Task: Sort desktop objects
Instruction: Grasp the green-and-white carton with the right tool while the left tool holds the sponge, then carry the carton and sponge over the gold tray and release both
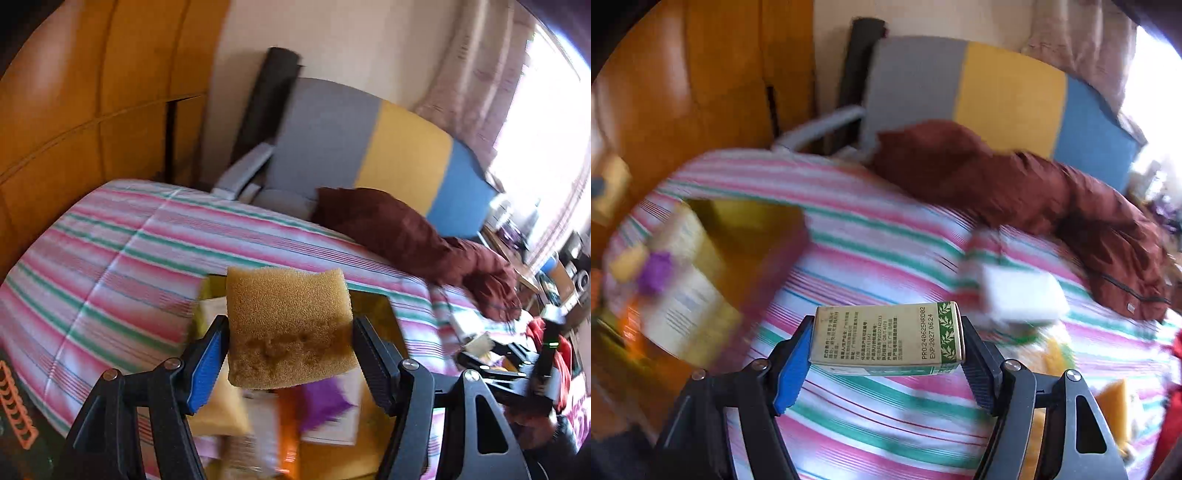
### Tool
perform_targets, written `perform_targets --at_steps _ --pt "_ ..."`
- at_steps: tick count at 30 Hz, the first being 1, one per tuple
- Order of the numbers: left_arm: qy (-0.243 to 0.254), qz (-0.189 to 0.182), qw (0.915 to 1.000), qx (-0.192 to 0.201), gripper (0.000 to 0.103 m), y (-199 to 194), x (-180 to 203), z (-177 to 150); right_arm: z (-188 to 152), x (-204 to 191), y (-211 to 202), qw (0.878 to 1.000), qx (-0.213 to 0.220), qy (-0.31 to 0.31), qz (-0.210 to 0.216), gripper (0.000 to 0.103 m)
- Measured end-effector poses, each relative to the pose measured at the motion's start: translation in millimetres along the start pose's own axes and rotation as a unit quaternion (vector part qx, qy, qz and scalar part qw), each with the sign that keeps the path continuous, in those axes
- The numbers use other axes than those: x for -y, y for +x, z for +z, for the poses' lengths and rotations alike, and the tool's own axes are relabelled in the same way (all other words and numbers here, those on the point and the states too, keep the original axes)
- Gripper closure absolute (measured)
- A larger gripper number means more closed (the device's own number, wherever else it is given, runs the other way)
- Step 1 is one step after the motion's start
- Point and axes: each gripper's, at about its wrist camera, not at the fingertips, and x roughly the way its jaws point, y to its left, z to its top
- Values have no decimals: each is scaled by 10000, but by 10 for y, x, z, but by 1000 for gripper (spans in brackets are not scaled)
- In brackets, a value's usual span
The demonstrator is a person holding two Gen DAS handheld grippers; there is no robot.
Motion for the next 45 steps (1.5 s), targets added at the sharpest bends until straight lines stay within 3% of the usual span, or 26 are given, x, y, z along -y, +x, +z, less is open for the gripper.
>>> perform_targets --at_steps 7,12,17,25,32,38,42,45 --pt "-5 5 9998 -223 35 260 -202 -44 558 -767 125 9960 -55 39 896 30" --pt "65 -41 9994 -328 35 420 -269 -51 859 -1206 563 9942 -524 174 925 30" --pt "130 -49 9980 -624 35 609 -312 -113 944 -1387 1020 9917 -1038 150 746 30" --pt "245 -20 9963 -826 35 855 -293 -159 927 -1550 1359 9835 -1540 358 877 29" --pt "371 104 9953 -887 34 933 -265 -197 882 -1603 1459 9800 -1717 488 878 28" --pt "330 -40 9951 -927 30 955 -262 -211 879 -1577 1457 9771 -1746 648 1027 26" --pt "268 -190 9958 -856 23 905 -256 -213 880 -1505 1410 9735 -1709 880 1236 15" --pt "198 -156 9962 -835 23 877 -273 -212 881 -1444 1363 9711 -1666 1046 1353 14"
